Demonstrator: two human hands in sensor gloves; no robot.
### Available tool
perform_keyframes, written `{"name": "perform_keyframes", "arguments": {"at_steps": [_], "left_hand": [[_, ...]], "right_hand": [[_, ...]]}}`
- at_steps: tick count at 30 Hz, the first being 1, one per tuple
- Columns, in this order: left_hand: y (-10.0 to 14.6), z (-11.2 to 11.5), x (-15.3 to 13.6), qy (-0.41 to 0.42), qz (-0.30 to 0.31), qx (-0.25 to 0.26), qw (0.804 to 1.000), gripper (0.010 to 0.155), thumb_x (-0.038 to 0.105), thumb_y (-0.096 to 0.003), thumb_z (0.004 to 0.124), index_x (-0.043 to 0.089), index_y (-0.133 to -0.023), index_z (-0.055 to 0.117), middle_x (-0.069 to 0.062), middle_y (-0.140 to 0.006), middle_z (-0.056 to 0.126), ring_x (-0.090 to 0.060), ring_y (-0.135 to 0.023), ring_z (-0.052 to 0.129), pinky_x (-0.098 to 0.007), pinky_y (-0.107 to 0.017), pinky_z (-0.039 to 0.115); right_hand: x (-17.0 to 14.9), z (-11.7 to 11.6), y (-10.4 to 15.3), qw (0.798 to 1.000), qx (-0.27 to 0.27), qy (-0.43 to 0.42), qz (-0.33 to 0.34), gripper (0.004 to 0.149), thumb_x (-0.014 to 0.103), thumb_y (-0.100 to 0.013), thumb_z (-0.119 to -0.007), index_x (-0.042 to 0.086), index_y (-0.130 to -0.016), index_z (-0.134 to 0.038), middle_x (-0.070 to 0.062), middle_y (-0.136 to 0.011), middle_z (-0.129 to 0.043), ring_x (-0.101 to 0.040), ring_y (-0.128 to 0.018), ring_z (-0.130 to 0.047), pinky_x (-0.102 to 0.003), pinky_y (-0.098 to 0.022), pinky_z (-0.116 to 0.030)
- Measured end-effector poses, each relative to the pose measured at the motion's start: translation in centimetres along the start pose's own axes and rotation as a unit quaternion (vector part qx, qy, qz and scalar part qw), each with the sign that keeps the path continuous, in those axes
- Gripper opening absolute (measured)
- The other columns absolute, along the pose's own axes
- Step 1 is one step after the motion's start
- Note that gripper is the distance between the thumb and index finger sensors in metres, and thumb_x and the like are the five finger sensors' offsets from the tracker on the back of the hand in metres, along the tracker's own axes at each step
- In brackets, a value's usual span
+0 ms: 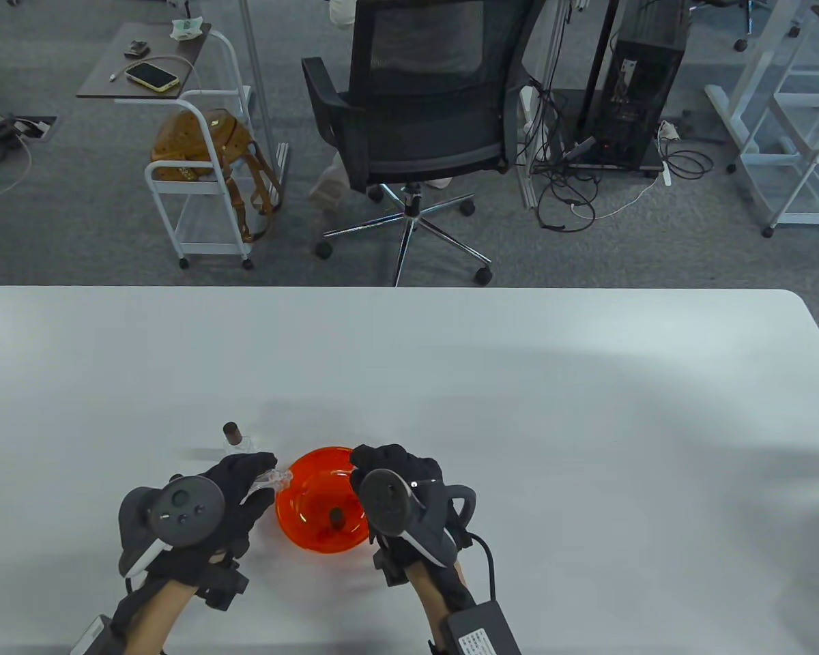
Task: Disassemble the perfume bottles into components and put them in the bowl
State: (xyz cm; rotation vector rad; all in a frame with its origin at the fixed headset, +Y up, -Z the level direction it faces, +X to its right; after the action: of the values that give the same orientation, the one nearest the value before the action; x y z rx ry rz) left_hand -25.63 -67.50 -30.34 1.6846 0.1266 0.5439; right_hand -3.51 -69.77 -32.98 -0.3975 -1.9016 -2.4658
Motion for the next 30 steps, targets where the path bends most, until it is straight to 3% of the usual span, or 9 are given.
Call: {"name": "perform_keyframes", "arguments": {"at_steps": [4, 7, 13, 19, 22, 27, 30], "left_hand": [[0.1, 0.6, 1.0, -0.044, 0.010, -0.008, 0.999, 0.054, 0.036, -0.0410, 0.090, 0.023, -0.093, 0.086, -0.010, -0.089, 0.098, -0.030, -0.069, 0.108, -0.056, -0.059, 0.079], [-0.1, 1.0, 1.5, -0.064, 0.009, -0.016, 0.998, 0.054, 0.036, -0.0411, 0.090, 0.022, -0.093, 0.086, -0.009, -0.089, 0.099, -0.030, -0.070, 0.108, -0.055, -0.059, 0.078], [-1.6, 2.1, 3.1, -0.116, -0.001, -0.042, 0.992, 0.054, 0.032, -0.0414, 0.091, 0.021, -0.094, 0.086, -0.011, -0.092, 0.099, -0.031, -0.073, 0.108, -0.056, -0.060, 0.078], [-4.0, 4.7, 6.1, -0.240, -0.015, -0.098, 0.966, 0.053, 0.036, -0.0400, 0.093, 0.026, -0.092, 0.090, -0.004, -0.089, 0.105, -0.030, -0.075, 0.106, -0.054, -0.060, 0.077], [-5.2, 6.6, 6.8, -0.276, -0.020, -0.148, 0.949, 0.053, 0.033, -0.0408, 0.092, 0.027, -0.094, 0.089, -0.004, -0.091, 0.103, -0.029, -0.078, 0.104, -0.054, -0.062, 0.076], [-6.8, 8.2, 7.1, -0.300, -0.037, -0.177, 0.937, 0.054, 0.031, -0.0411, 0.092, 0.025, -0.094, 0.088, -0.005, -0.091, 0.103, -0.030, -0.078, 0.103, -0.053, -0.062, 0.075], [-7.7, 8.7, 7.3, -0.316, -0.036, -0.165, 0.934, 0.053, 0.032, -0.0406, 0.093, 0.028, -0.094, 0.088, -0.002, -0.091, 0.104, -0.028, -0.077, 0.104, -0.052, -0.061, 0.076]], "right_hand": [[1.7, -2.7, -0.4, 0.994, 0.038, 0.092, 0.035, 0.042, 0.043, -0.034, -0.088, 0.035, -0.075, -0.087, 0.008, -0.072, -0.098, -0.005, -0.041, -0.103, -0.048, -0.053, -0.083], [2.2, -3.1, -0.4, 0.991, 0.044, 0.119, 0.049, 0.045, 0.045, -0.033, -0.088, 0.036, -0.077, -0.086, 0.009, -0.075, -0.096, -0.006, -0.046, -0.101, -0.049, -0.055, -0.081], [0.6, -0.9, -0.3, 0.997, 0.020, 0.069, 0.029, 0.047, 0.048, -0.035, -0.082, 0.034, -0.080, -0.084, 0.006, -0.078, -0.095, -0.009, -0.051, -0.102, -0.051, -0.057, -0.080], [-3.2, 2.0, -0.1, 1.000, -0.012, 0.004, -0.012, 0.047, 0.049, -0.036, -0.079, 0.031, -0.079, -0.086, 0.004, -0.076, -0.097, -0.010, -0.049, -0.103, -0.051, -0.055, -0.081], [-4.7, 2.3, -0.3, 0.999, -0.012, -0.023, -0.036, 0.047, 0.049, -0.037, -0.078, 0.030, -0.079, -0.087, 0.003, -0.075, -0.098, -0.011, -0.048, -0.104, -0.052, -0.054, -0.081], [-5.5, 2.1, -0.5, 0.999, -0.001, -0.024, -0.046, 0.047, 0.049, -0.037, -0.078, 0.031, -0.078, -0.087, 0.004, -0.074, -0.098, -0.011, -0.048, -0.104, -0.052, -0.054, -0.081], [-5.7, 2.1, -0.5, 0.998, 0.003, -0.030, -0.049, 0.047, 0.050, -0.037, -0.077, 0.031, -0.078, -0.087, 0.003, -0.074, -0.099, -0.011, -0.048, -0.104, -0.052, -0.054, -0.081]]}}
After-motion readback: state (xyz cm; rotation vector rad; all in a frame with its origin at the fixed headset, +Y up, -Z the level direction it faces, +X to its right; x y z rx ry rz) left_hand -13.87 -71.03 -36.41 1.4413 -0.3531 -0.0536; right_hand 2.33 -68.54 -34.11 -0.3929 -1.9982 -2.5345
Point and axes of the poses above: the tracker on the back of each hand, its own x axis roughly to the thumb side, its own y axis roughly from the fingertips to the wrist, z = x × y, the point moved 3 cm from there along -y, roughly from the wrist to the fingertips
